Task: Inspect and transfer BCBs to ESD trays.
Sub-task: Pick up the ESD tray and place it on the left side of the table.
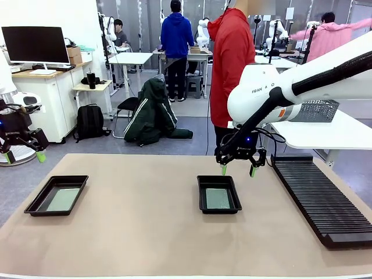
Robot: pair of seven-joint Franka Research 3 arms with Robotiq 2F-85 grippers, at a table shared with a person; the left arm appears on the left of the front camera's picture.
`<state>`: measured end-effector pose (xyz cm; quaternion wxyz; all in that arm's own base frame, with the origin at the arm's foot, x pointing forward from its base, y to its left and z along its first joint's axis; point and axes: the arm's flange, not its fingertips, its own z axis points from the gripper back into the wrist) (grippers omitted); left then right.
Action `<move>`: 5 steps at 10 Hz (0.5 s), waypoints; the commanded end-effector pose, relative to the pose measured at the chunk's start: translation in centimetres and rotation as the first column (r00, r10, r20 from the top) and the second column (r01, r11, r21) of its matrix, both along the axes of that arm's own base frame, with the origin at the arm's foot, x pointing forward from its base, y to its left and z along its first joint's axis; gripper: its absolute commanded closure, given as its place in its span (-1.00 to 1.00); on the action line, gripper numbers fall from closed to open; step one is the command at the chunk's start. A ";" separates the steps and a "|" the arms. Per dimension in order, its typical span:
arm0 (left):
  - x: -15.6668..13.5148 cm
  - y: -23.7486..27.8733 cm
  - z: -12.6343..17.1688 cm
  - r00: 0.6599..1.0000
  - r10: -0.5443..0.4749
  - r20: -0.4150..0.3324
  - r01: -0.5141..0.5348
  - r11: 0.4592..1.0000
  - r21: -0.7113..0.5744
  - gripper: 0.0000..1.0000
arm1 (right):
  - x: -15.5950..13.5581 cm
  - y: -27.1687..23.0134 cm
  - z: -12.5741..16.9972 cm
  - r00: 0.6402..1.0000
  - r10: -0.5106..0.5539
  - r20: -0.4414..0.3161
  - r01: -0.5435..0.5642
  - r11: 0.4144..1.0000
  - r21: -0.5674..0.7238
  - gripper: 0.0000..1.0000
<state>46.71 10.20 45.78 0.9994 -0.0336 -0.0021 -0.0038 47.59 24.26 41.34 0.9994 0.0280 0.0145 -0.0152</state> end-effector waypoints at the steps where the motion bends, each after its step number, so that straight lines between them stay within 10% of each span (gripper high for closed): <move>1: -0.4 -2.9 -0.6 0.999 -0.027 0.023 0.028 0.998 -0.057 -1.00 | 0.0 0.0 0.0 1.000 0.000 0.000 0.000 1.000 0.000 -1.00; 5: -2.0 -16.7 -2.3 0.993 -0.070 0.098 0.083 0.986 -0.144 -1.00 | -5.2 -11.6 0.3 0.995 -0.079 0.061 0.058 0.954 0.294 -1.00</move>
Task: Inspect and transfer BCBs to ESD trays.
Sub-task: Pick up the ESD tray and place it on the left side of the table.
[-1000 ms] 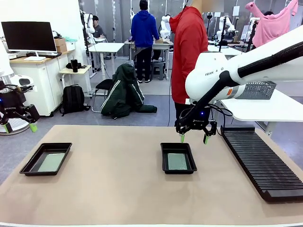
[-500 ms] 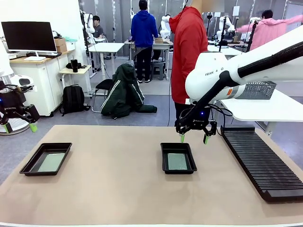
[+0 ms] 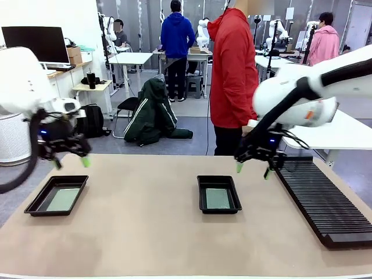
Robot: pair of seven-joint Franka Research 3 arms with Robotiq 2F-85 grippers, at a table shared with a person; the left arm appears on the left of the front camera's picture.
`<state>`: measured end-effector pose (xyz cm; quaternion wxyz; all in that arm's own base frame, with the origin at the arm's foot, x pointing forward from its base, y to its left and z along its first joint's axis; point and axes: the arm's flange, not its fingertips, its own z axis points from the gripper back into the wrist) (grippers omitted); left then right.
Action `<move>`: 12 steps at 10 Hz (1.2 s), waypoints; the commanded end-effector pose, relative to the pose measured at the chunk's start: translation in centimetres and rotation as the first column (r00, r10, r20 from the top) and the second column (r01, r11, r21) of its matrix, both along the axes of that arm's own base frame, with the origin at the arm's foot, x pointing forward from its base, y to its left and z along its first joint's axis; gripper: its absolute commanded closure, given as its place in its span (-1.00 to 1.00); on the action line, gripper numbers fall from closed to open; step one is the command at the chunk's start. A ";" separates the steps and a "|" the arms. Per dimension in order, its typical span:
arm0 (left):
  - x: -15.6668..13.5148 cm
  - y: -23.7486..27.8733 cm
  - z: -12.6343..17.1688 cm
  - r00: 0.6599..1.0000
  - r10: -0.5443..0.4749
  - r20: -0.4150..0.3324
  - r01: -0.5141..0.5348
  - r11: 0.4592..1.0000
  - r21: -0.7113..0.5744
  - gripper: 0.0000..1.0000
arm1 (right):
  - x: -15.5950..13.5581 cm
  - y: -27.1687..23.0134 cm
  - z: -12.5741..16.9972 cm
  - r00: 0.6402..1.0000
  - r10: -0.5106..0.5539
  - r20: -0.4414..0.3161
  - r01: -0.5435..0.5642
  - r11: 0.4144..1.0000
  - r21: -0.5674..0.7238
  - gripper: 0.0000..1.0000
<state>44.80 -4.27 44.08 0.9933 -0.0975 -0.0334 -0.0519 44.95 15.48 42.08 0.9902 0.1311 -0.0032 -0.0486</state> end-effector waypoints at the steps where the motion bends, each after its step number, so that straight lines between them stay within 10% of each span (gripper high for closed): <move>1: -0.1 -6.2 -0.4 0.999 0.014 0.045 -0.012 0.999 -0.047 -1.00 | -3.8 -5.5 -0.6 0.998 -0.022 0.055 0.015 0.992 0.129 -1.00; 4: 1.2 -18.9 1.0 0.996 0.000 0.086 0.002 1.000 -0.022 -1.00 | -5.8 -12.5 -3.4 0.997 -0.024 0.073 0.009 0.980 0.198 -1.00; 12: 5.8 -39.8 -5.4 0.998 0.065 0.020 -0.068 0.987 0.145 -1.00 | -4.7 -9.4 -1.0 0.997 -0.054 0.050 0.045 0.987 0.154 -1.00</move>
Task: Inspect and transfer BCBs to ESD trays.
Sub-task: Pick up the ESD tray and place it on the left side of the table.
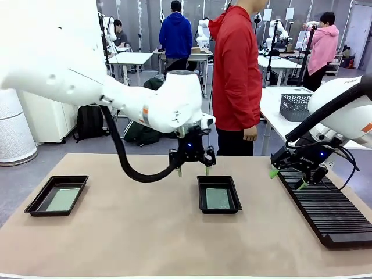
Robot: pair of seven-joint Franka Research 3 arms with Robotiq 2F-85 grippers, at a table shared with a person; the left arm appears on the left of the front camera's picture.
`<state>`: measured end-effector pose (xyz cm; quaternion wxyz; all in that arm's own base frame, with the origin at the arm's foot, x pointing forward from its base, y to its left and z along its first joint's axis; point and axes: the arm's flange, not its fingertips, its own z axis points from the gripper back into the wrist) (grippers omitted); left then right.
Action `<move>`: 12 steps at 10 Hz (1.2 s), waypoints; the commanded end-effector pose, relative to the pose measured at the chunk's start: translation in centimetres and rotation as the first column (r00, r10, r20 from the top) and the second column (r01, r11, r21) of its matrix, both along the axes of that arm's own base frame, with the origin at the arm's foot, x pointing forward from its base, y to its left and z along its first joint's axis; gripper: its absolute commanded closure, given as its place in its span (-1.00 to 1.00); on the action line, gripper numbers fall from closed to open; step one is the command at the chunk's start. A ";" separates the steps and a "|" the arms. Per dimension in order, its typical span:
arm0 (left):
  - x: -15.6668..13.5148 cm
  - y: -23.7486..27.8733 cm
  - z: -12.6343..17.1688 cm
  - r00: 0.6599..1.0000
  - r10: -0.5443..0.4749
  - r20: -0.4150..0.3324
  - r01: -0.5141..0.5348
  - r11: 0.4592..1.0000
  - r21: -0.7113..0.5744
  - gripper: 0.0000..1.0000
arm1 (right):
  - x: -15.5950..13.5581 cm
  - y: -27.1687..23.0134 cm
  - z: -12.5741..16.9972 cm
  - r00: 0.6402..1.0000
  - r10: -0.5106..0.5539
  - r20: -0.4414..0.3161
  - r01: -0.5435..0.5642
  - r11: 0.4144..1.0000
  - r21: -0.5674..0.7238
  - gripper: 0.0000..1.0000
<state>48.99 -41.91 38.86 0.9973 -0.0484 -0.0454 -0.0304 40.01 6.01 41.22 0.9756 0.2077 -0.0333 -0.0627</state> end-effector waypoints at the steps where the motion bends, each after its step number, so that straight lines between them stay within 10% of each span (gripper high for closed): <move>1: 2.2 -3.4 -1.6 0.999 0.041 -0.012 -0.040 0.996 0.080 -1.00 | 0.2 0.0 -0.1 1.000 -0.012 -0.010 0.012 1.000 0.001 -1.00; 7: 2.8 -3.5 -7.4 0.995 0.101 0.003 -0.101 0.988 0.115 -0.95 | 0.2 0.0 -0.1 1.000 -0.012 -0.010 0.012 1.000 0.001 -1.00; 10: 2.8 -3.1 -7.5 0.996 0.078 0.033 -0.081 0.991 0.104 0.91 | 0.2 0.0 -0.1 1.000 -0.012 -0.010 0.012 1.000 0.001 -1.00; 12: 2.9 -2.7 -7.6 0.997 0.074 0.033 -0.076 0.993 0.089 1.00 | 0.2 0.0 -0.1 1.000 -0.012 -0.010 0.012 1.000 0.001 -1.00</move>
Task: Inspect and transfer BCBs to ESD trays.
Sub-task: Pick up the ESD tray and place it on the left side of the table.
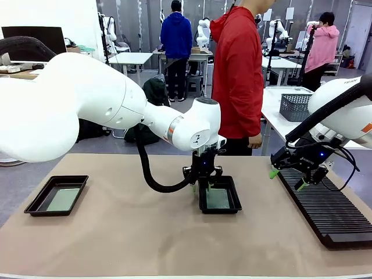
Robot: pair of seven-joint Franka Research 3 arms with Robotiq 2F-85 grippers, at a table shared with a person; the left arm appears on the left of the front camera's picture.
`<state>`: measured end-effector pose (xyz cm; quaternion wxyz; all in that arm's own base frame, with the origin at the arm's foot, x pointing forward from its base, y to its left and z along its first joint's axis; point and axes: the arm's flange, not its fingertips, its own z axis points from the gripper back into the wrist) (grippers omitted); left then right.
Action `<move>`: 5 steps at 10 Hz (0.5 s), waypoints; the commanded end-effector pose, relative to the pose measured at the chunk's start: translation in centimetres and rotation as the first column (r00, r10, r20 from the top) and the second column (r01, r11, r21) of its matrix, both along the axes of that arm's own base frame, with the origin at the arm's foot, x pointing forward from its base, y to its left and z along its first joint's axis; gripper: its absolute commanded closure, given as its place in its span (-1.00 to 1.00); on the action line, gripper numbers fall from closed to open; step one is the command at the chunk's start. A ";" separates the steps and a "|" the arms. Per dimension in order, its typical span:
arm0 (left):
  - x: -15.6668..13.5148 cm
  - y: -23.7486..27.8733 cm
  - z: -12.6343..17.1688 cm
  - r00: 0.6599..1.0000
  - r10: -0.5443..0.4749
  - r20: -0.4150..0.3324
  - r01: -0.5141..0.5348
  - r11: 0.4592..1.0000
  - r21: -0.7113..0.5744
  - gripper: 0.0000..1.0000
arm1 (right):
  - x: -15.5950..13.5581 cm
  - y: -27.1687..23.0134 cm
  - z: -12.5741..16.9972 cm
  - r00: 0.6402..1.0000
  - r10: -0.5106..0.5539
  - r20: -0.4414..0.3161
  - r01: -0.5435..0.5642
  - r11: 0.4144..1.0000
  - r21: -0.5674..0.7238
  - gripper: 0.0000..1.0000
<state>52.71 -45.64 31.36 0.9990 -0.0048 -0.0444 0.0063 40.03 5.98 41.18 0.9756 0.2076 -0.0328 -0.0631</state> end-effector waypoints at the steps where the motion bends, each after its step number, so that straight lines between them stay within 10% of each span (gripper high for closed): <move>1: -0.8 1.1 0.0 0.999 -0.009 0.036 0.009 1.000 0.002 1.00 | 0.2 0.1 -0.1 1.000 -0.012 -0.009 0.012 1.000 0.001 -1.00; 5: -0.7 1.6 0.3 1.000 -0.012 0.029 0.013 1.000 -0.004 1.00 | 0.2 0.1 -0.1 1.000 -0.012 -0.009 0.012 1.000 0.001 -1.00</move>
